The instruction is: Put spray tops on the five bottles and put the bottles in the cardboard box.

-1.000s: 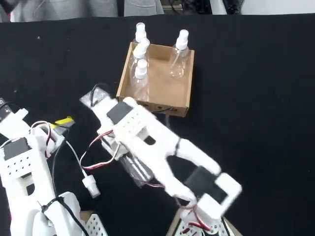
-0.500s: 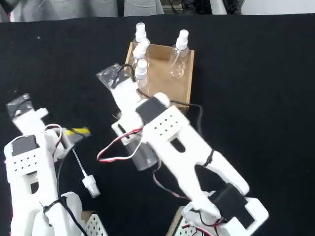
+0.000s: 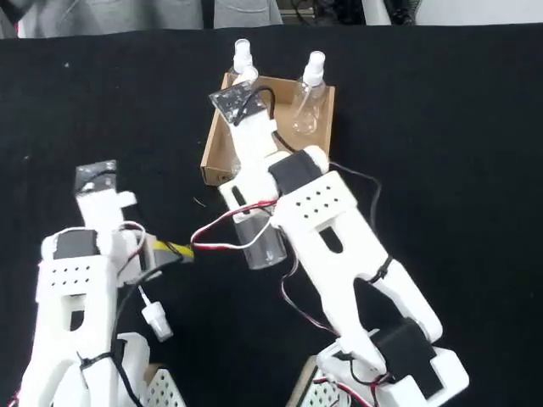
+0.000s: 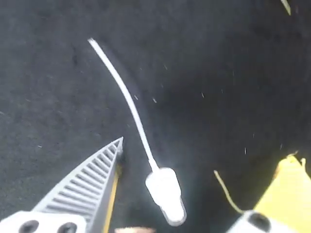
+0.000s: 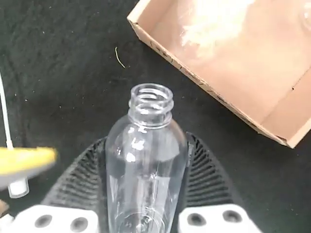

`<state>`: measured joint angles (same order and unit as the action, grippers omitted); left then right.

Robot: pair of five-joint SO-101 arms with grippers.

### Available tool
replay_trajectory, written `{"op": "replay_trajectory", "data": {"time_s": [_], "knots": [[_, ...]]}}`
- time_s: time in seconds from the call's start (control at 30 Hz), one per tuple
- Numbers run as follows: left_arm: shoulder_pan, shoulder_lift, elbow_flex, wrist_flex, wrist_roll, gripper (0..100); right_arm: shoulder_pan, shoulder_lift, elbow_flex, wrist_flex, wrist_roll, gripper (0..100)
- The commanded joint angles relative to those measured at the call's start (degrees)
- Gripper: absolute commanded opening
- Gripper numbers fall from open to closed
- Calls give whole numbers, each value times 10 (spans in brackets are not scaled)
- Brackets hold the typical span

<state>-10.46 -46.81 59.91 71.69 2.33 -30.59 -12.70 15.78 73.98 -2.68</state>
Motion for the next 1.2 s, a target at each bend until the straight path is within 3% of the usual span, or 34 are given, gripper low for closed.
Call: {"op": "replay_trajectory", "data": {"time_s": [0.0, 0.17, 0.33, 0.57, 0.83, 1.17], "knots": [[29, -4, -1, 8, -8, 442, 17, -39, -4, -14, 0, 22], [43, -4, 0, 43, -15, 442, 17, -39, -4, -17, 0, 22], [37, -3, 27, 28, -96, 434, 17, -36, -3, -22, 0, 22], [37, -4, 72, -7, -150, 306, 17, -36, -3, -22, 0, 22], [36, -4, 139, -88, -156, 288, 17, -35, -3, -22, 0, 22], [36, -4, 143, -92, -152, 287, 17, -36, 36, -74, 0, 23]]}}
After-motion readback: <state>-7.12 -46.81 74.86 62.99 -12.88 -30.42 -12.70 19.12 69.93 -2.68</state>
